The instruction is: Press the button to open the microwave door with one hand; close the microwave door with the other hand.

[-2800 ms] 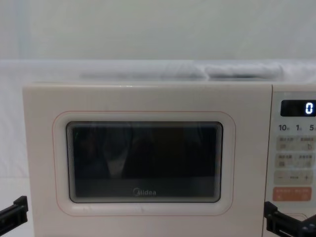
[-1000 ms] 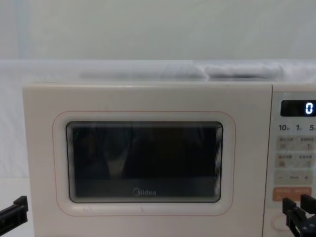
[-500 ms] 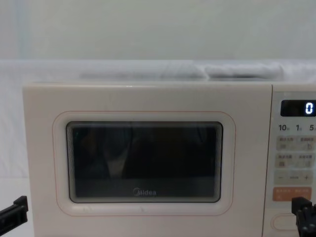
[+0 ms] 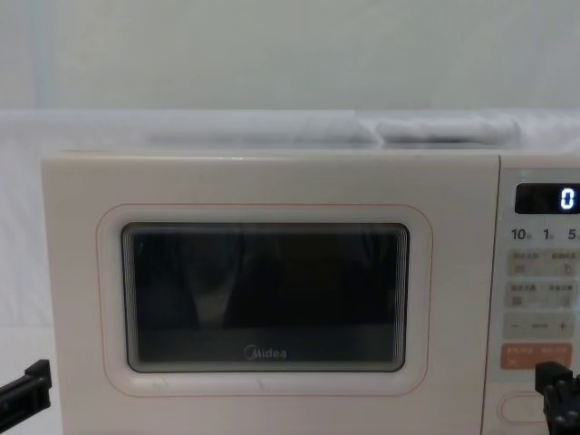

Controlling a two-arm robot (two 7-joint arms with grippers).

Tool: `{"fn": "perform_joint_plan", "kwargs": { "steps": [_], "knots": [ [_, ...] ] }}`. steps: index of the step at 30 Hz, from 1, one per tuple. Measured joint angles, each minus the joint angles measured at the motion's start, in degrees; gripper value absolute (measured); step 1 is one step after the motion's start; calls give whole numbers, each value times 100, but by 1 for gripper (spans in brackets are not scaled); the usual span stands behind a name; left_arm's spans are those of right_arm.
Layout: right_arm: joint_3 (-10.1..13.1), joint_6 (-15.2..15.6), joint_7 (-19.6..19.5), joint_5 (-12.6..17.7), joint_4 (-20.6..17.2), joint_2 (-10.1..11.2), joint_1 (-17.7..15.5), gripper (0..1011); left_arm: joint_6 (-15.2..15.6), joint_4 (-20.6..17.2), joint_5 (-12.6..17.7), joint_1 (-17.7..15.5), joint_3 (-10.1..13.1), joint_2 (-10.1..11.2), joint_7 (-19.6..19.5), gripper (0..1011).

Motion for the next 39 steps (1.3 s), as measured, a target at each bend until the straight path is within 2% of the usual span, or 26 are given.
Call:
{"fn": "perform_joint_plan", "kwargs": {
  "steps": [13,18,27,39],
  "knots": [
    [1,0,0,0,0,0,0,0,0,0,0,0,0,0,0,1001],
    [25,63,87,-36,14,-81,46,0,0,0,0,0,0,0,0,1001],
    [155,375,253,-89,182,-281,133,0,0,0,0,0,0,0,0,1001],
    [372,714,533,-80,446,-400,393,0,0,0,0,0,0,0,0,1001]
  ]
}}
